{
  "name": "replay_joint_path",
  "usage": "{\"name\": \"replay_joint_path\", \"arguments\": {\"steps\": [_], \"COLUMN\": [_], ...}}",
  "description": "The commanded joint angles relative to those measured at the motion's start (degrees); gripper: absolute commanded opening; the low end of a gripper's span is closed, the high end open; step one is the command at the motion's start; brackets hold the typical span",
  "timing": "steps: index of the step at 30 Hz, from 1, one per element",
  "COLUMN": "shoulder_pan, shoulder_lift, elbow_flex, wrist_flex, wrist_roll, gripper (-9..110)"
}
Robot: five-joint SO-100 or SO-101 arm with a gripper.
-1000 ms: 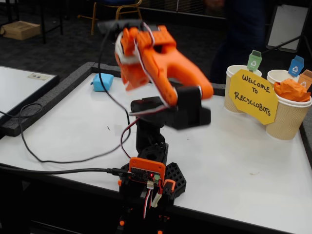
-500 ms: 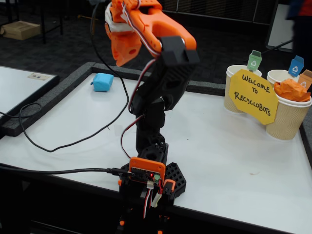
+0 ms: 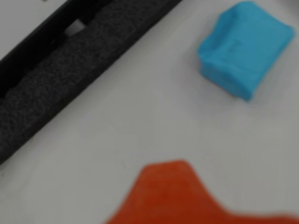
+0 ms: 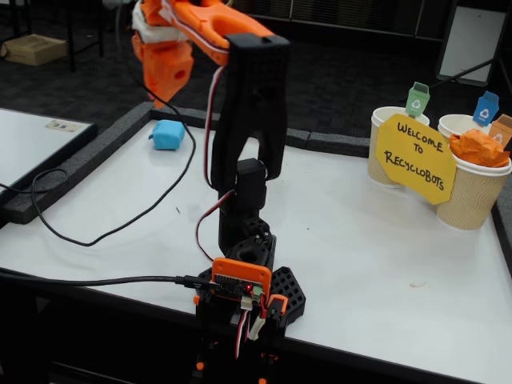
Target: Sort rubbish by color.
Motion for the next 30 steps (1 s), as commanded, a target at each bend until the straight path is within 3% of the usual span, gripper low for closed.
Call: {"name": "replay_joint_path", "arguments": {"steps": [1,11,18,30], "shoulder_pan": [-1.0,0.0,6.3,11.9], "shoulder_lift": [-2.7,-17.4,-26.3,-33.1], "elbow_flex": [-11.6,-25.6,-35.3,-42.5], "wrist_flex": [-0.5,-0.9,-2.5,-7.3], "wrist_roll": [-0.8,-1.5,-1.5,-1.5], "gripper": [0,3,3,3]}}
